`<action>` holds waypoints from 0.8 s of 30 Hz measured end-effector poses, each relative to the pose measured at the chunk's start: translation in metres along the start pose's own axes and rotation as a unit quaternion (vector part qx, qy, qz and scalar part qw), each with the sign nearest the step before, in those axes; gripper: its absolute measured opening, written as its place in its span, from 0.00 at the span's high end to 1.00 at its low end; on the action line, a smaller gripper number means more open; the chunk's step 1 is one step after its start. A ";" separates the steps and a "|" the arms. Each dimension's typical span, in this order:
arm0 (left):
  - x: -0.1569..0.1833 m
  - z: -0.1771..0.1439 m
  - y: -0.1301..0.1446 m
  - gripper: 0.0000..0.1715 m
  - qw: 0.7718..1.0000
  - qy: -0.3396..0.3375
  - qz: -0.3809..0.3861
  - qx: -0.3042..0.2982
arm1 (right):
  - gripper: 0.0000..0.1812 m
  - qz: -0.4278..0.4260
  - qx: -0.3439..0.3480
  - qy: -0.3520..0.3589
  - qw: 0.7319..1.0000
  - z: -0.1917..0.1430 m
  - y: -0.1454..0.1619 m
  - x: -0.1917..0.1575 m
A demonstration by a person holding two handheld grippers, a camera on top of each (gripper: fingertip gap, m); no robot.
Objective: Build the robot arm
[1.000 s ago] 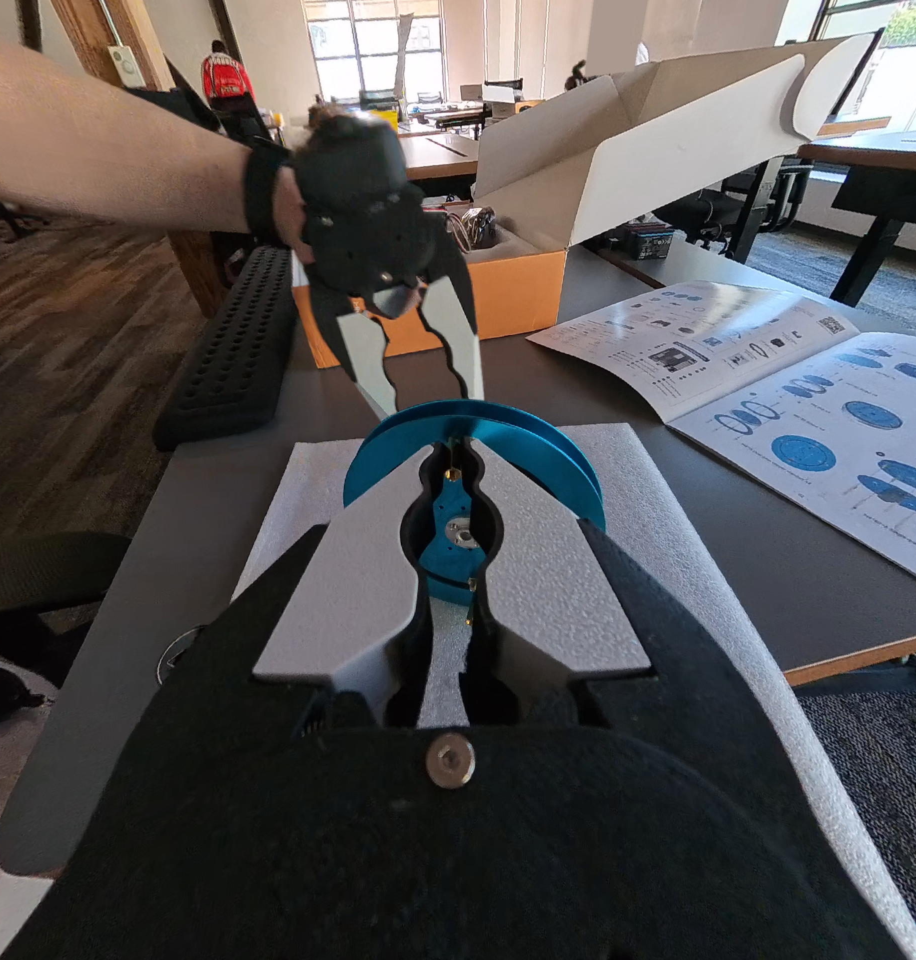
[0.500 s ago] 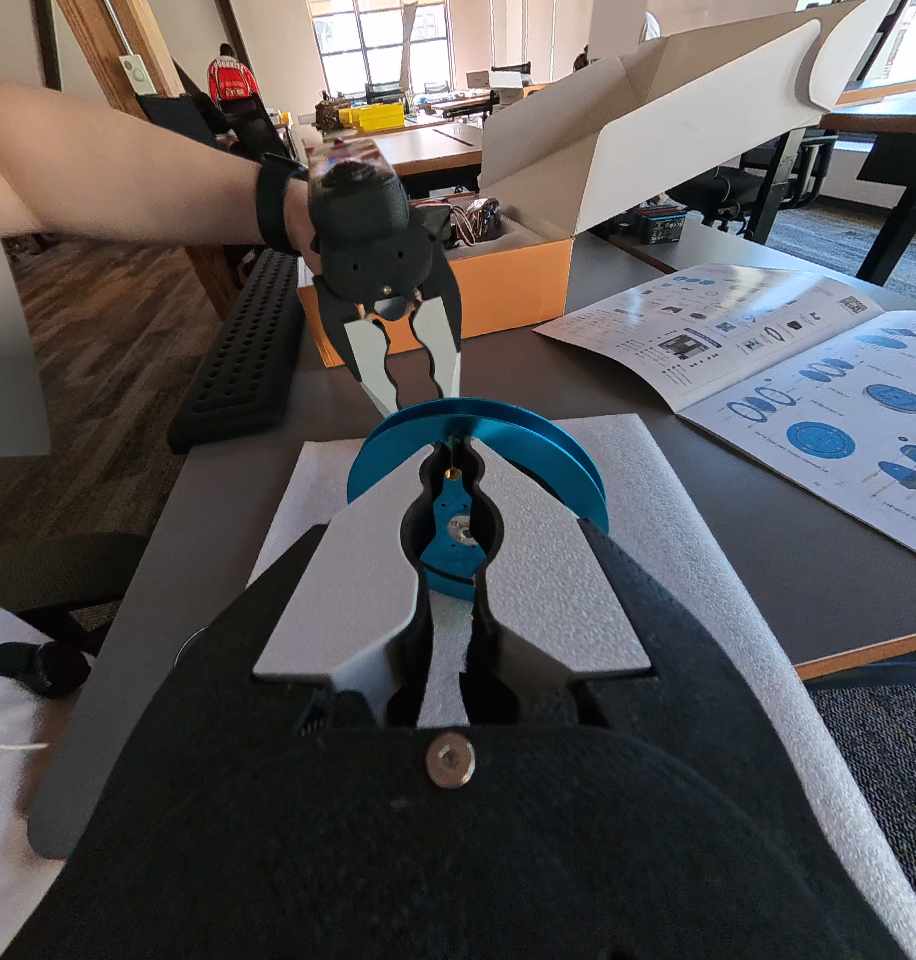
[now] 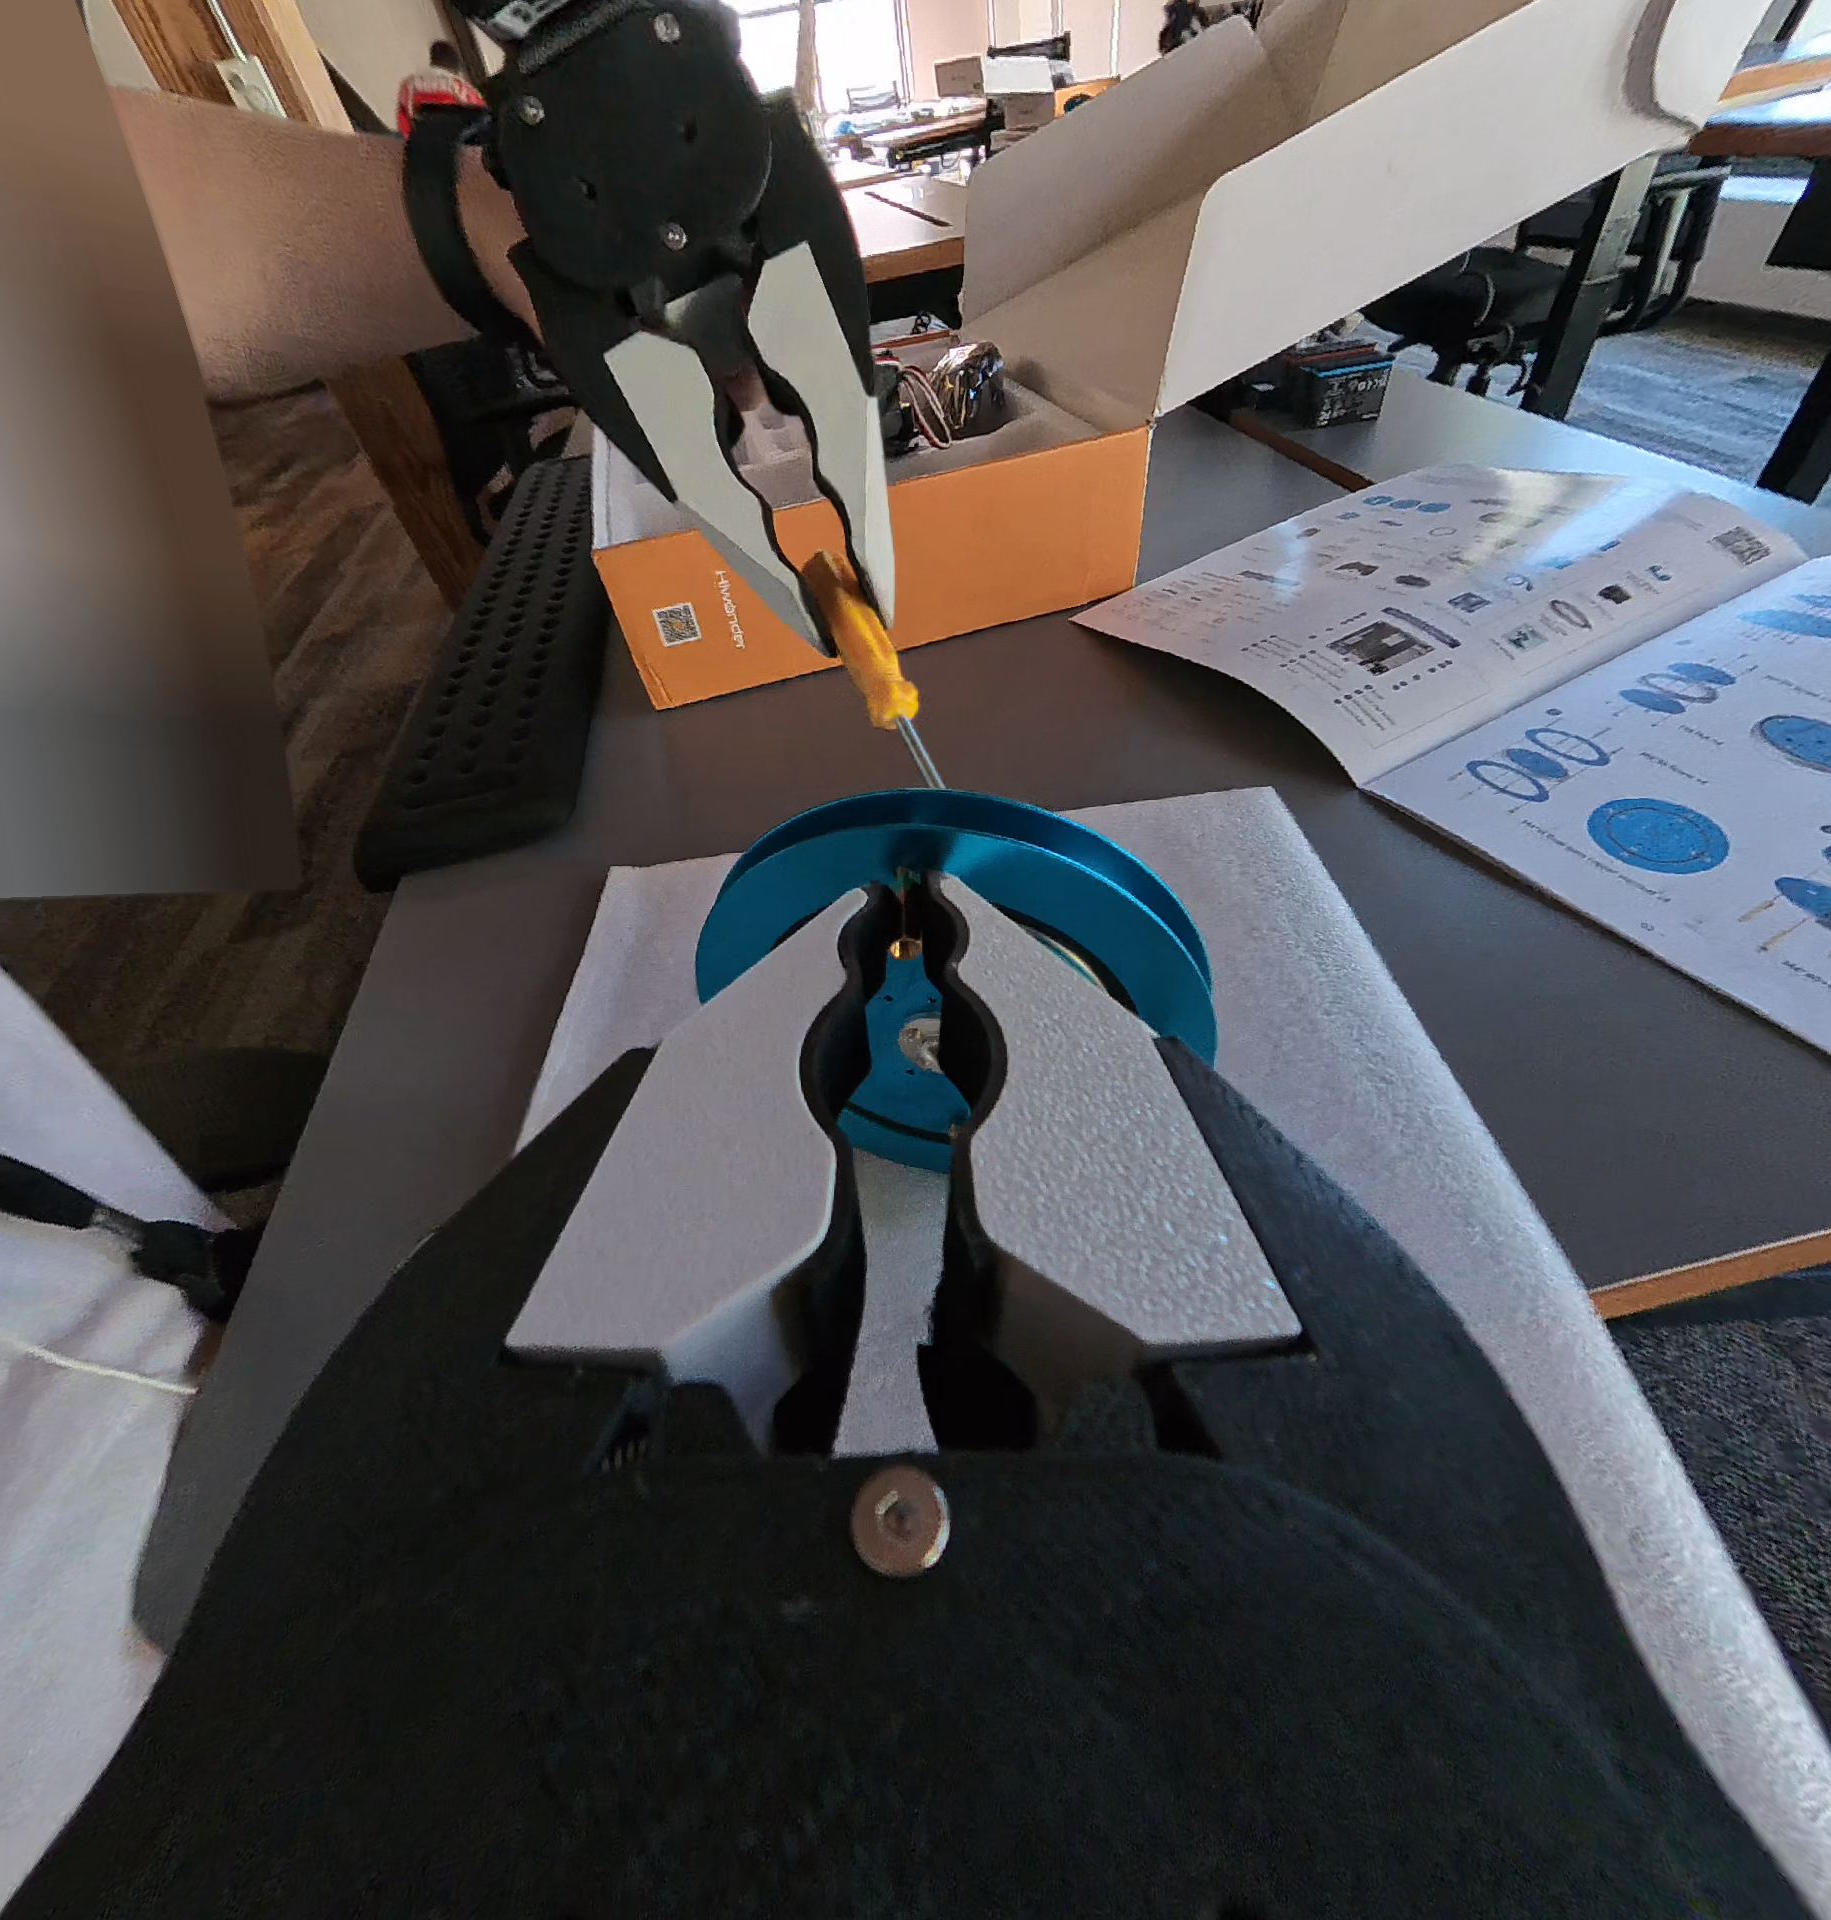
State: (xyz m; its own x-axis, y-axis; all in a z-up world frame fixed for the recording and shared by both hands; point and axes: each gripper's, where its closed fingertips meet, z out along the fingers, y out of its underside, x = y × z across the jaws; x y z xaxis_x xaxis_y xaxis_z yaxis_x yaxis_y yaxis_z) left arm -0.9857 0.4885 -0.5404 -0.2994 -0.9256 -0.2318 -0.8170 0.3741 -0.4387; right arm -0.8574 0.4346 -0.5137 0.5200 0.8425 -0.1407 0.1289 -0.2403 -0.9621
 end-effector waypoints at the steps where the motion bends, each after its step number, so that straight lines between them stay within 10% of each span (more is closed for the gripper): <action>1: 0.002 0.003 0.001 0.91 1.000 0.020 0.005 -0.004 | 0.98 0.010 -0.002 -0.006 1.000 0.000 0.000 -0.001; 6: 0.014 0.037 0.021 0.91 0.992 0.119 -0.007 -0.046 | 0.98 -0.001 -0.018 0.005 1.000 -0.003 0.002 -0.004; 18: 0.021 0.073 0.039 0.78 0.991 0.067 -0.037 -0.107 | 0.97 -0.055 -0.037 -0.019 0.998 -0.003 0.002 -0.006; 24: 0.030 0.070 0.040 0.90 0.984 0.098 -0.096 -0.116 | 0.97 -0.057 -0.048 -0.016 0.997 -0.005 0.003 -0.004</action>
State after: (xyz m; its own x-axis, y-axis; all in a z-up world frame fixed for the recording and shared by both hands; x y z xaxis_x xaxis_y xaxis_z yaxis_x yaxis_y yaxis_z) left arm -0.9933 0.4801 -0.6256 -0.1997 -0.9797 0.0166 -0.9515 0.1898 -0.2420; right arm -0.8552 0.4279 -0.5152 0.4702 0.8816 -0.0413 0.2664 -0.1864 -0.9456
